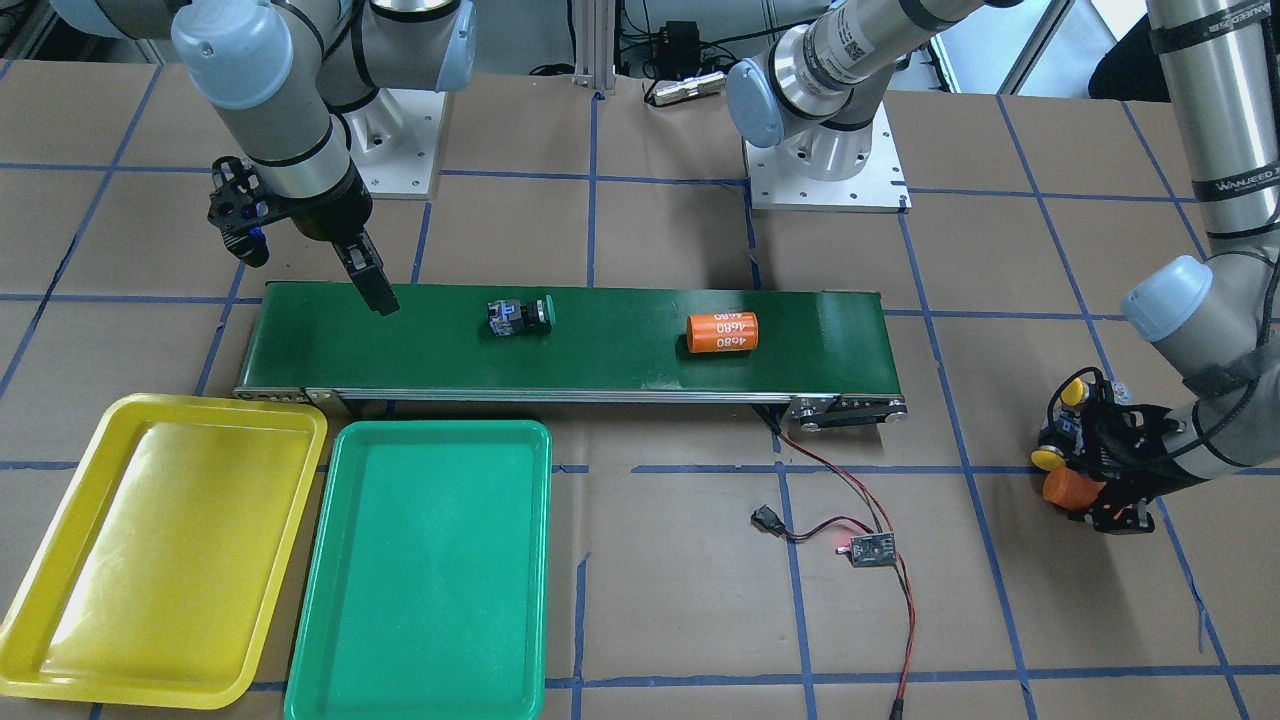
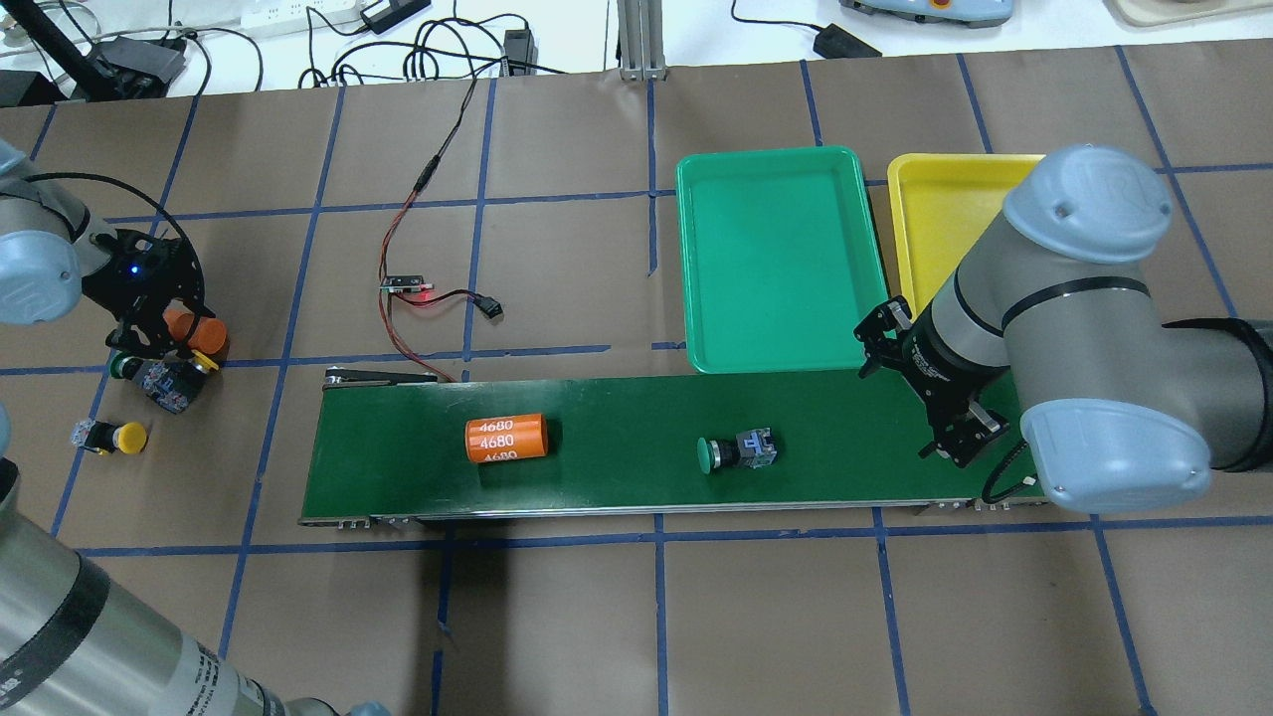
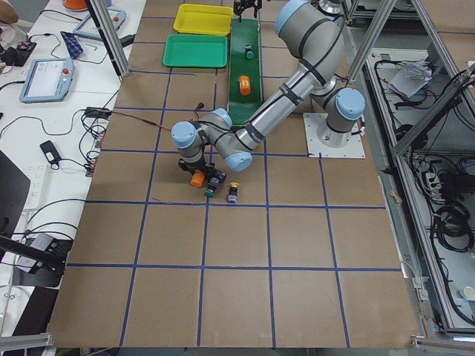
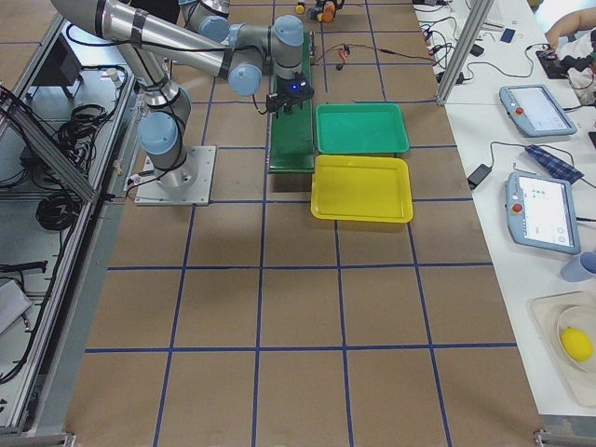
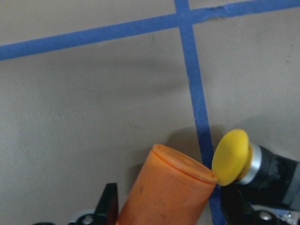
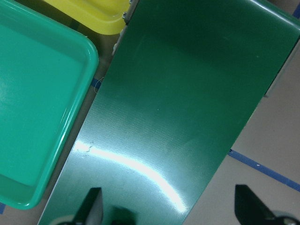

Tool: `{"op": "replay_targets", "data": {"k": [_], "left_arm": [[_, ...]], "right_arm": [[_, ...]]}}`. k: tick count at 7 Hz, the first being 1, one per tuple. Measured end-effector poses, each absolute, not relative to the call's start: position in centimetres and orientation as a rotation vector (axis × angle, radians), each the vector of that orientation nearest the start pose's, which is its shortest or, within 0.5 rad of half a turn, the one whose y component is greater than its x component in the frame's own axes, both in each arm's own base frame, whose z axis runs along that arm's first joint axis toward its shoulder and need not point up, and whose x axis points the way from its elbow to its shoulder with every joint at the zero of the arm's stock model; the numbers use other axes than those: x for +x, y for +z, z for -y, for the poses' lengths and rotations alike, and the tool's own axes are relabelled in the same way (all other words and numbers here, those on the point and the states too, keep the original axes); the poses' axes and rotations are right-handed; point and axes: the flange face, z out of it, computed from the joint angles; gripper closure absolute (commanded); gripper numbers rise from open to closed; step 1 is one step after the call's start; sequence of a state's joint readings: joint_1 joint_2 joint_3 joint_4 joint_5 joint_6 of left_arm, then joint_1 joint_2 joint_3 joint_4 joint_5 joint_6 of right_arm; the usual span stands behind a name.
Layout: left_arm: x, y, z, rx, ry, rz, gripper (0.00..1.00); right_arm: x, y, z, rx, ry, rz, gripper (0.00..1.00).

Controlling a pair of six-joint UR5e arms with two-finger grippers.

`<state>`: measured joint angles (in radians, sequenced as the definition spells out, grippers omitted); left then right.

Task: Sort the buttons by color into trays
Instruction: 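Place second cylinder on belt with left gripper while right grasps green button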

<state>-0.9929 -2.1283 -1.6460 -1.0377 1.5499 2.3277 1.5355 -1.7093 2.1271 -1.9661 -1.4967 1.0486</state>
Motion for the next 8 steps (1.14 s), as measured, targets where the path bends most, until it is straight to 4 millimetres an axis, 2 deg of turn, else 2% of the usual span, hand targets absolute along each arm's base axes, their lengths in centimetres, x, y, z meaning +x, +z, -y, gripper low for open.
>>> {"op": "replay_targets", "data": {"k": [2,3,5,6,7,8], "left_arm": [[21.5,20.6,60.0,-2.313,-0.002,1.945,0.71],[19.9,22.4,59.6,-2.274,-0.018,1.945,0.73],[15.0,26.6,58.5,-2.221,-0.049,1.953,0.74],[13.2,28.2,57.4,-2.188,-0.057,1.973,0.73],[11.3,29.1,55.8,-2.15,-0.056,1.99,0.73],[8.2,29.7,54.0,-2.137,-0.057,1.986,0.74]], "right_arm": [[12.6,32.5,40.6,1.582,0.076,-2.648,0.0],[12.6,32.7,40.8,1.584,0.072,-2.643,0.0],[12.6,32.5,40.7,1.589,0.081,-2.641,0.0],[12.6,32.4,40.7,1.589,0.082,-2.641,0.0],[12.6,32.4,40.8,1.589,0.081,-2.641,0.0],[12.6,32.4,40.9,1.588,0.078,-2.639,0.0]]}}
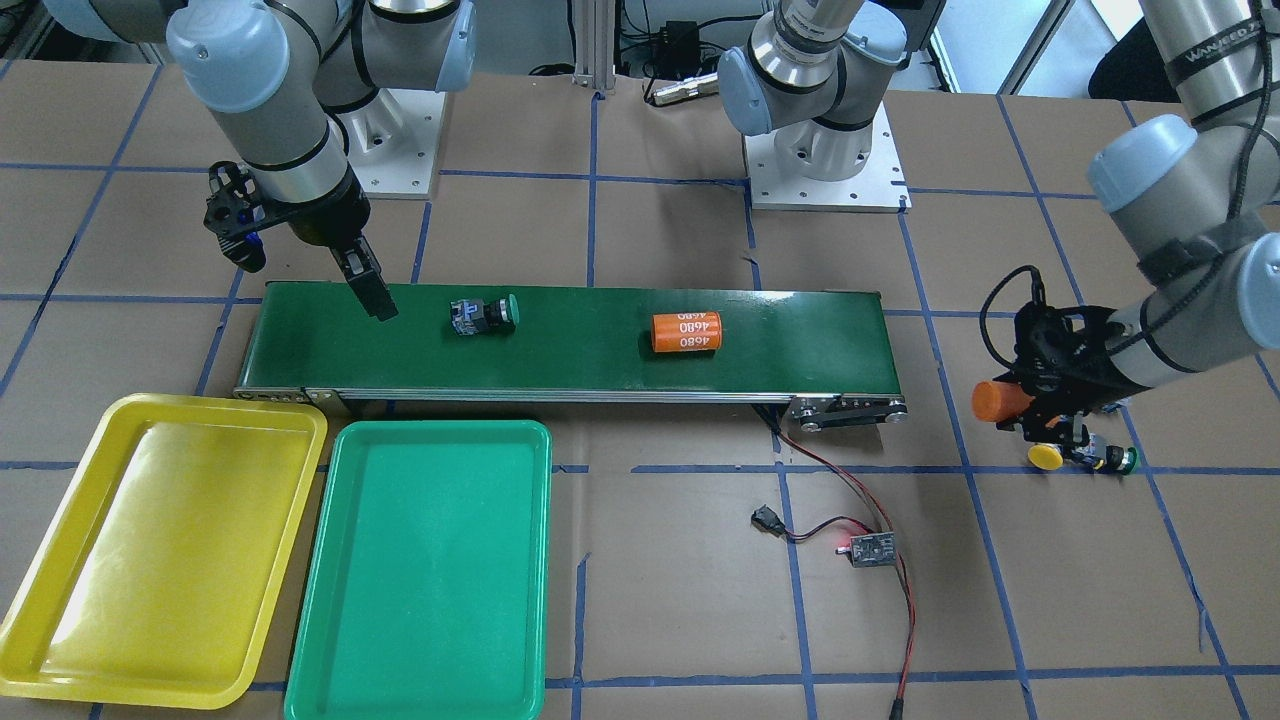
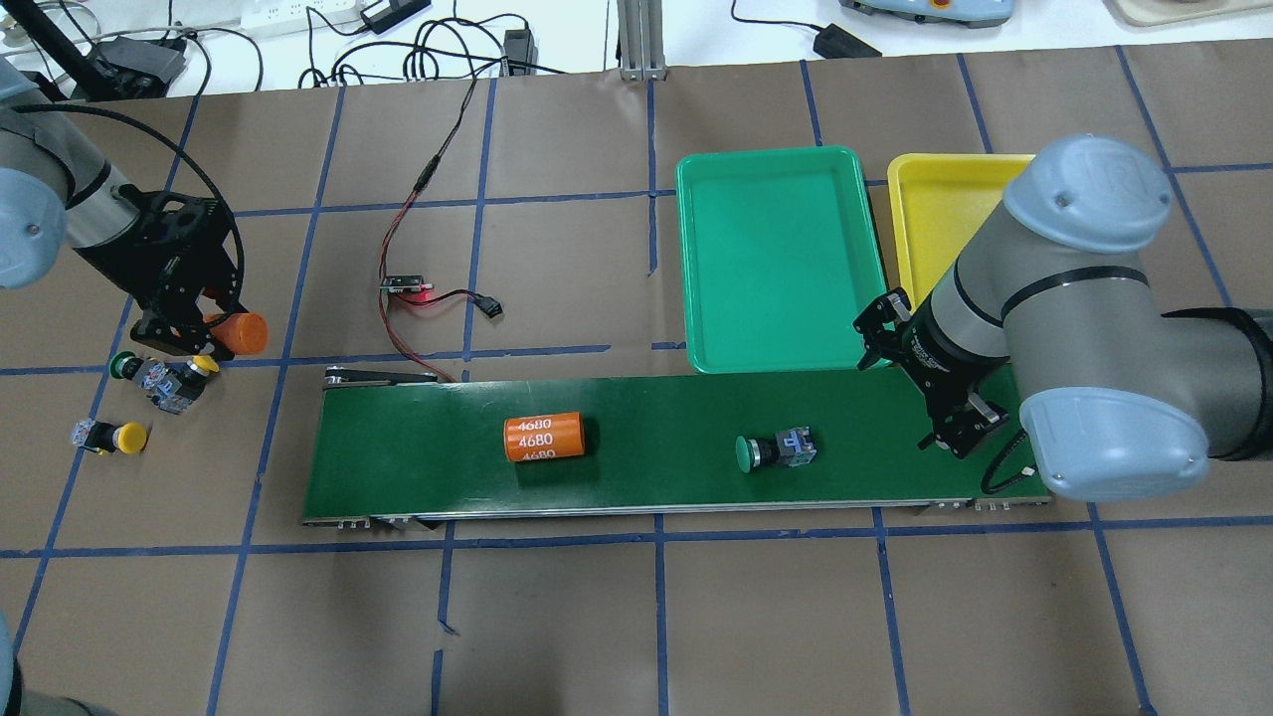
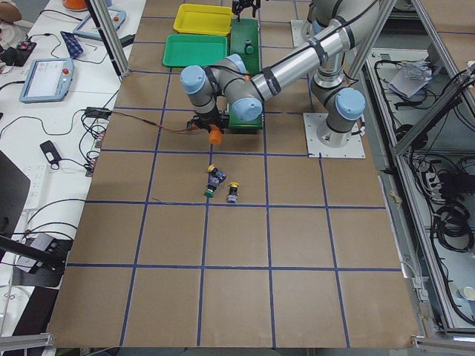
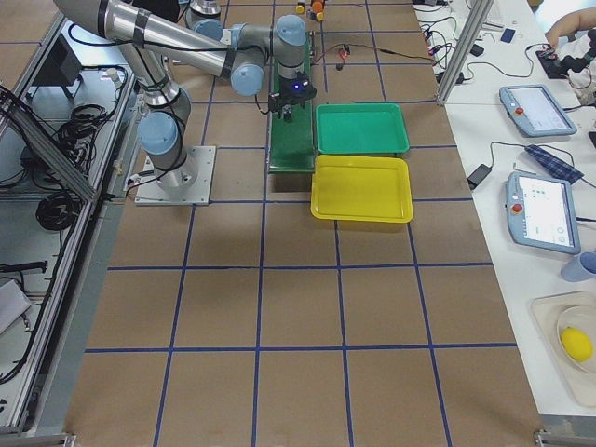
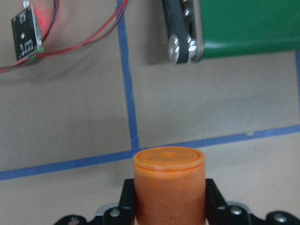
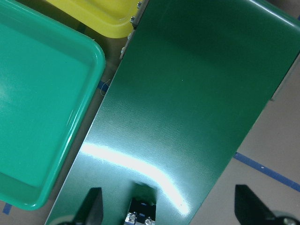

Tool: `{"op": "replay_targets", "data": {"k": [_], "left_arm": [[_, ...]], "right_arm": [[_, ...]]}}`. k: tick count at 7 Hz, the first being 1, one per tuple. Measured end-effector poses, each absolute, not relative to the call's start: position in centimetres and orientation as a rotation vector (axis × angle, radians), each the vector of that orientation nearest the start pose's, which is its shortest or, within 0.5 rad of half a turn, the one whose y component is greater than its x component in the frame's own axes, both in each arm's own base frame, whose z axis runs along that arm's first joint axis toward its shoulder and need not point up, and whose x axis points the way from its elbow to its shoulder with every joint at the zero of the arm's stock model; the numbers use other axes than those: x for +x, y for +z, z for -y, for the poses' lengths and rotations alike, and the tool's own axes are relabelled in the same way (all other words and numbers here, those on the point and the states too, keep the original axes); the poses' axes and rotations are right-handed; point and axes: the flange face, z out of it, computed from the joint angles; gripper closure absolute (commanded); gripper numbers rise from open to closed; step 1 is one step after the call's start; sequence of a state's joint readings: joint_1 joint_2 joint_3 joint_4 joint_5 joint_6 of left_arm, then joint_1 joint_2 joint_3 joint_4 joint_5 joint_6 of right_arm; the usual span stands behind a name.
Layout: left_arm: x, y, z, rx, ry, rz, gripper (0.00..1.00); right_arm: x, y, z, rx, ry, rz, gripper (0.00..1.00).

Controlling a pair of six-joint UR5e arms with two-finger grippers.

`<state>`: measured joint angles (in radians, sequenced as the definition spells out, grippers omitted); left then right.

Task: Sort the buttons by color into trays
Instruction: 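Place second cylinder on belt with left gripper while right grasps green button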

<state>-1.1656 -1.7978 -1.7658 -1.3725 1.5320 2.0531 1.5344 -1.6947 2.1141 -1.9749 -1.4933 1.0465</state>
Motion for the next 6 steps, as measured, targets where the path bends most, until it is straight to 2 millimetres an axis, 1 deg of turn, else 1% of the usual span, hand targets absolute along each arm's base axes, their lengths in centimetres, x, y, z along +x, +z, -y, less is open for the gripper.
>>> {"op": "replay_targets", "data": {"k": [2,3,4,5,6], "left_arm": [[0.4,29.8,50.3,-2.146,-0.084,1.966,0.73],[-2.9,29.4,47.8,-2.135,-0.107,1.97,0.73],[-5.3,28.4,45.2,-2.143,-0.111,1.982,0.72],[-6.6,27.1,43.1,-2.17,-0.087,2.002,0.71],[-7.2,25.6,41.7,-2.188,-0.06,2.013,0.06]], "right_arm": [[13.1,31.6,41.6,1.563,0.094,-2.593,0.0],[13.3,30.8,42.1,1.561,0.115,-2.572,0.0],[13.4,30.1,42.4,1.566,0.133,-2.565,0.0],[13.4,29.4,42.6,1.575,0.156,-2.566,0.0],[13.4,28.5,42.8,1.597,0.184,-2.563,0.0]]}}
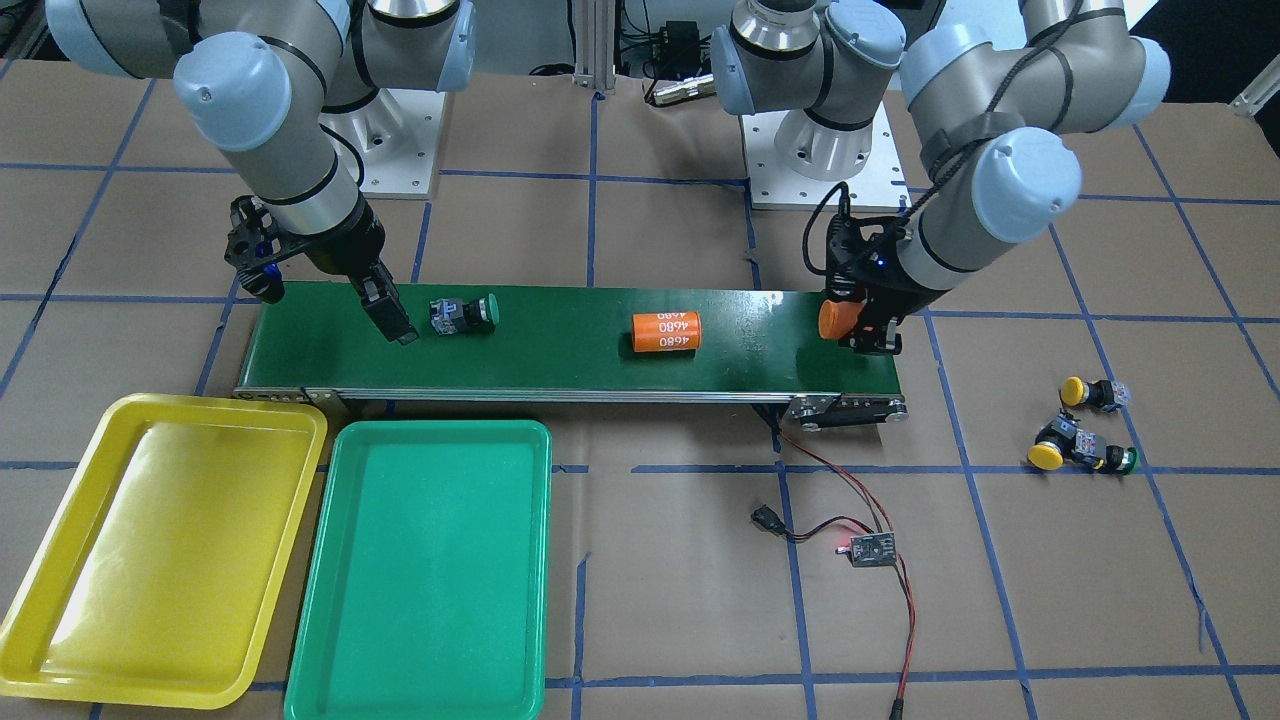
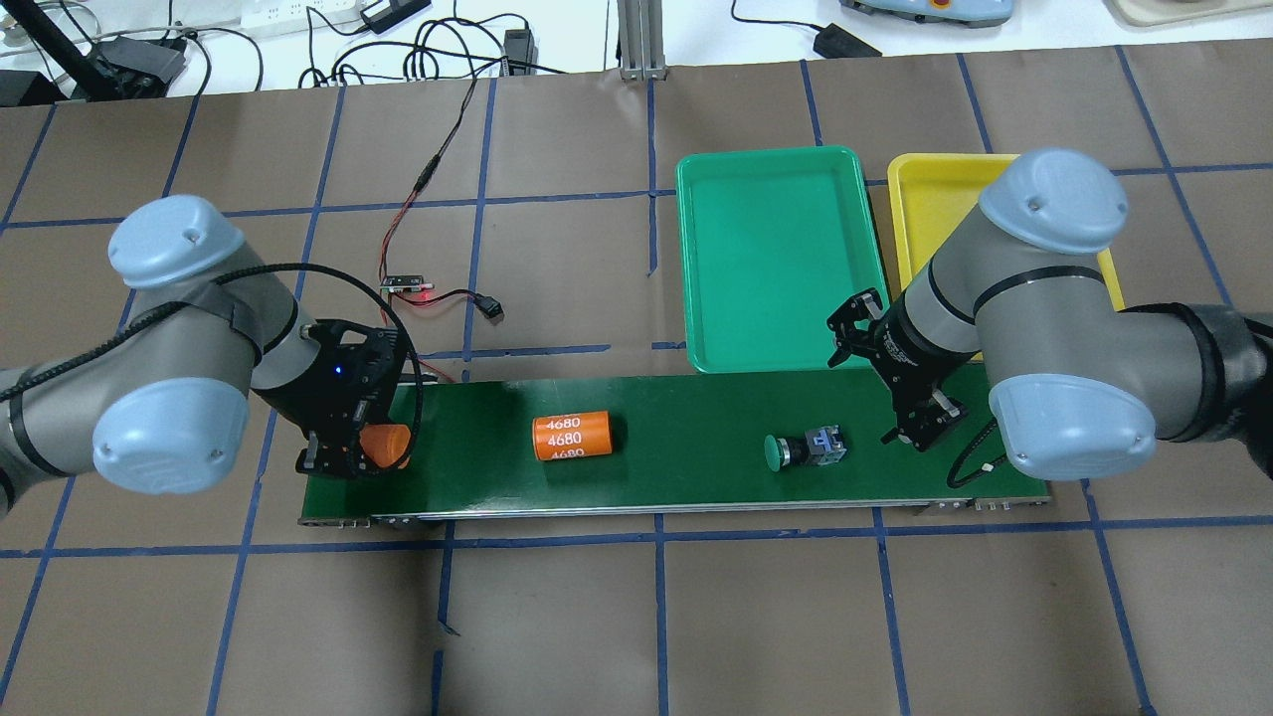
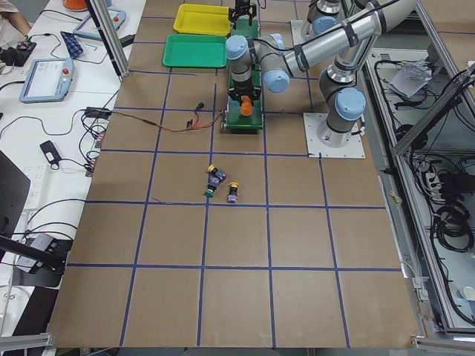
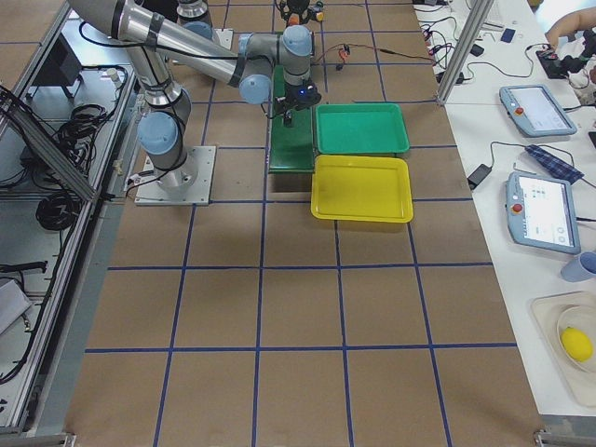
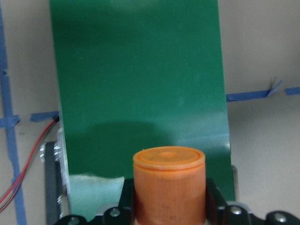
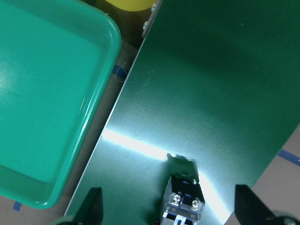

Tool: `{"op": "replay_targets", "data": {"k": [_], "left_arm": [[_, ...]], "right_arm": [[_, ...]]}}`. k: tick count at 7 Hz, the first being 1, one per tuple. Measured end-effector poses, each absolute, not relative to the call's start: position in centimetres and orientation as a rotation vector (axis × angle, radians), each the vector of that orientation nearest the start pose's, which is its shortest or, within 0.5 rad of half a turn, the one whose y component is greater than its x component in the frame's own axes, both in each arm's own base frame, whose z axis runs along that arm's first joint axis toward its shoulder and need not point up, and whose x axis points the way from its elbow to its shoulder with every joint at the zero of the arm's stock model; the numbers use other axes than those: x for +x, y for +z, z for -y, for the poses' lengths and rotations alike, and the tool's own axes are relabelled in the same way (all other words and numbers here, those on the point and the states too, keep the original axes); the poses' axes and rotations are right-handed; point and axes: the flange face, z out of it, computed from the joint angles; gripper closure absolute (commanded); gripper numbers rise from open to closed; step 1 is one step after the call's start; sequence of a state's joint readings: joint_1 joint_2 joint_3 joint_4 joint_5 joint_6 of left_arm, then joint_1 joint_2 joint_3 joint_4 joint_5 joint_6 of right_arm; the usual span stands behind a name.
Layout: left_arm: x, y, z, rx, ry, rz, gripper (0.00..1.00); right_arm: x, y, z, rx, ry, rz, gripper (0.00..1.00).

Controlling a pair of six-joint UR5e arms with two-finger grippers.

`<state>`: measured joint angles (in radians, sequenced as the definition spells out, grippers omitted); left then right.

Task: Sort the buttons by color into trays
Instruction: 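Place second cylinder on belt with left gripper while right grasps green button, then lift green button with right gripper while left gripper grasps a yellow button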

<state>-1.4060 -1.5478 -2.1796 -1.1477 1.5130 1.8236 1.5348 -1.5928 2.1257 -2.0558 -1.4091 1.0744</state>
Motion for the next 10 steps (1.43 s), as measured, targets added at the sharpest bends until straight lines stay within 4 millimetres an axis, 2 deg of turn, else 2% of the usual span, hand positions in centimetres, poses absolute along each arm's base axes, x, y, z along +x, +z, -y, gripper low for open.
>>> {"op": "replay_targets", "data": {"k": [2,4,5,7,10], "left_arm": [[-7.2,24.7,40.9,-2.189,-0.025,2.033,0.04],[-6.0,26.1,42.7,-2.182,-0.001,2.075,0.04],[-4.4,27.0,44.3,-2.155,0.007,2.114,0.03],[2.2,27.3,47.6,-2.053,0.019,2.218,0.0],[9.7,26.3,52.8,-1.971,0.019,2.313,0.0]], "right_arm": [[13.4,27.2,43.2,1.661,0.229,-2.543,0.0],[13.3,26.6,43.4,1.782,0.255,-2.474,0.0],[13.3,26.2,43.5,1.833,0.272,-2.446,0.0],[13.2,25.5,43.6,1.887,0.3,-2.427,0.0],[12.3,25.5,43.5,1.925,0.292,-2.453,0.0]]}}
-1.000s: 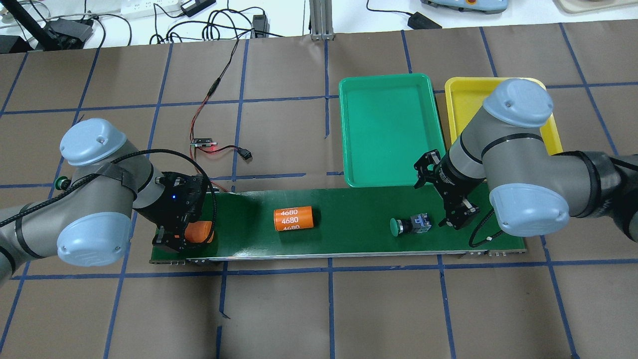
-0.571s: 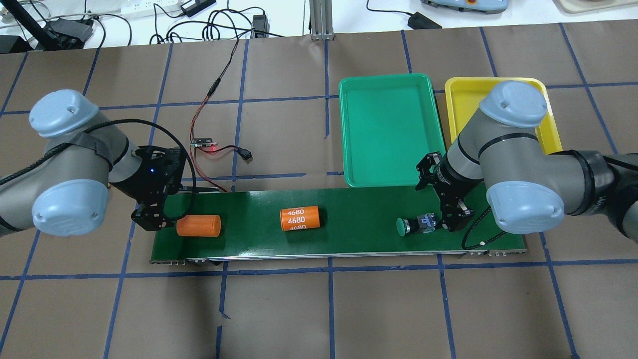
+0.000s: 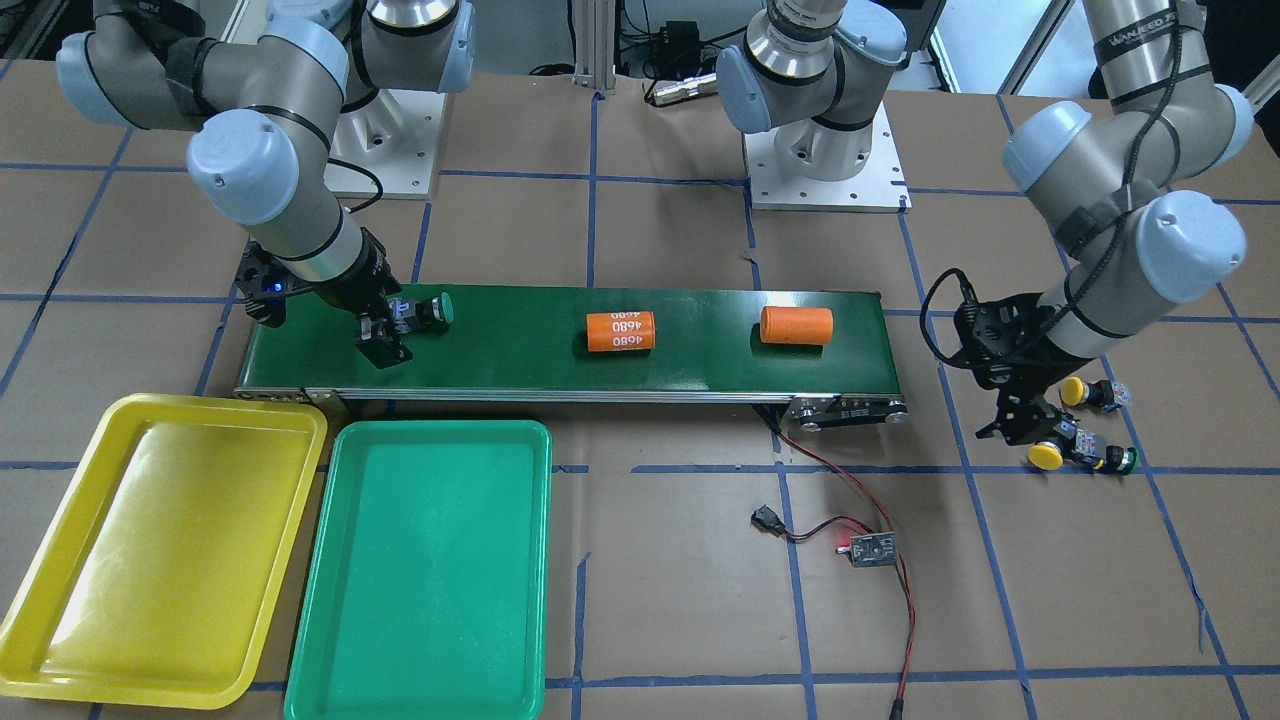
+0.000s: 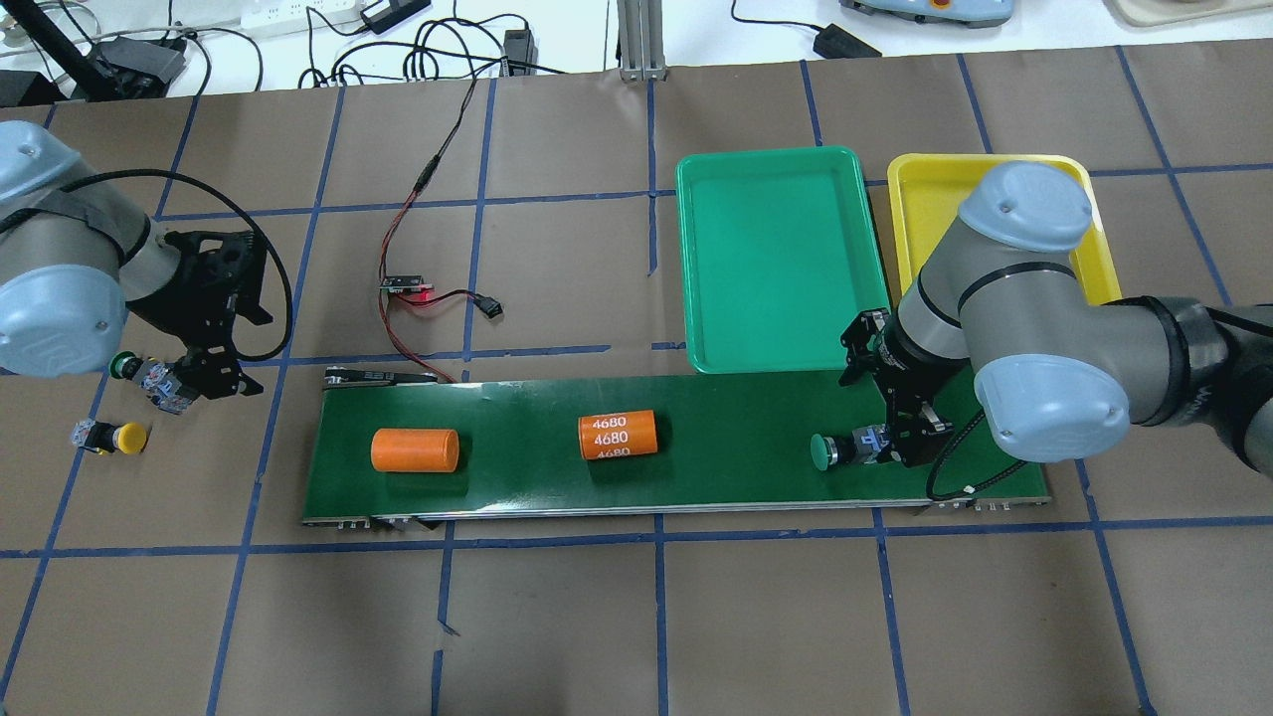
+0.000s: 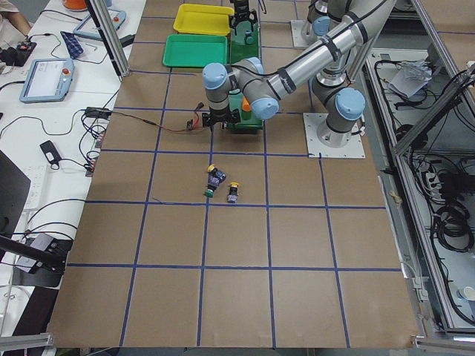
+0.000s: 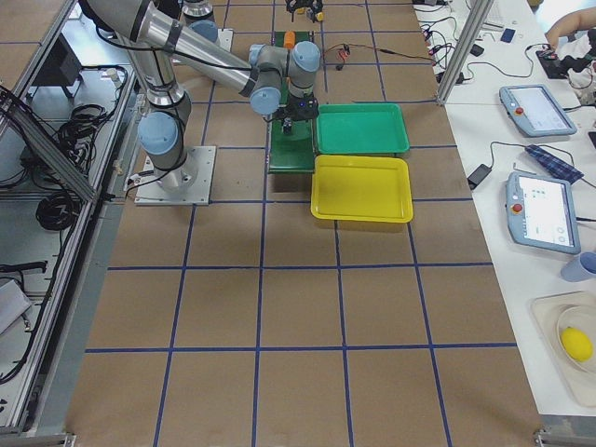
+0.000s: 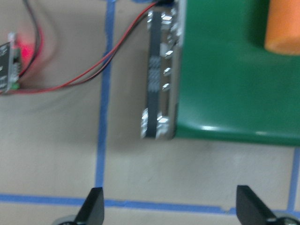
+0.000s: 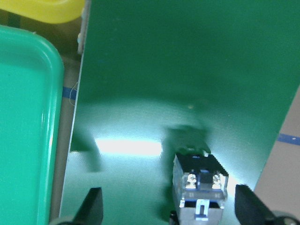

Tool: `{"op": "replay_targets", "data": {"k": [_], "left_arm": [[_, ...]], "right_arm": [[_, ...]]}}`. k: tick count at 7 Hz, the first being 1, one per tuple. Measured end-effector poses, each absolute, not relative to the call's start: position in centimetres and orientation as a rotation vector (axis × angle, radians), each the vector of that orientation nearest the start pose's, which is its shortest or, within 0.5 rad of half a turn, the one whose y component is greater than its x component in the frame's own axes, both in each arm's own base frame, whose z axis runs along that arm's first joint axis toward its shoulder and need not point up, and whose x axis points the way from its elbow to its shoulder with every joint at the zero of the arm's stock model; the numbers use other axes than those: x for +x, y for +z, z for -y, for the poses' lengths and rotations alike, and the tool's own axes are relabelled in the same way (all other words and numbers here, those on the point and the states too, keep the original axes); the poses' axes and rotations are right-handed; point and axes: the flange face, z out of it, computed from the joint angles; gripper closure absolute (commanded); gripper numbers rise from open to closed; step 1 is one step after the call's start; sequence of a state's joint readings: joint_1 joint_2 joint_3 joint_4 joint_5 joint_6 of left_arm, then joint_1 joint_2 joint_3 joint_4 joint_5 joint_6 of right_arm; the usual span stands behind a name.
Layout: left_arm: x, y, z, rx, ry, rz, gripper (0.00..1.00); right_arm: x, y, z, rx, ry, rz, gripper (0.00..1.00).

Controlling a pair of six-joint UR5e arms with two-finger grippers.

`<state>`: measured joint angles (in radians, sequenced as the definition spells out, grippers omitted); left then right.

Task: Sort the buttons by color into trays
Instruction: 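Lift green button with right gripper while left gripper grasps a yellow button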

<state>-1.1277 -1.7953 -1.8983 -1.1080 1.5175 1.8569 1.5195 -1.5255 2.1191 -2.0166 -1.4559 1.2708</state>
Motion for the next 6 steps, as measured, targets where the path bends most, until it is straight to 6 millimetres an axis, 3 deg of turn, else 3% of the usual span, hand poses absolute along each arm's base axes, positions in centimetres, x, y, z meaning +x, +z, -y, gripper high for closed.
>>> {"op": "replay_targets", "data": {"k": [2,4,5,6], "left_arm": [[15.5,24.2,54.8,1.996,-0.022,-2.544,0.0],[18.7,21.8,56.2,1.88,-0.057,-2.554,0.0],[19.9,20.8,56.0,1.823,-0.055,-2.596,0.0],[21.1,19.7,55.6,1.785,-0.046,-2.639,0.0]], "right_arm": [[11.3,25.4,43.3,1.956,0.272,-2.505,0.0],[11.2,25.0,43.3,1.971,0.28,-2.507,0.0],[11.2,24.7,43.3,1.971,0.29,-2.51,0.05],[11.2,24.3,43.3,1.971,0.3,-2.518,0.83]]}}
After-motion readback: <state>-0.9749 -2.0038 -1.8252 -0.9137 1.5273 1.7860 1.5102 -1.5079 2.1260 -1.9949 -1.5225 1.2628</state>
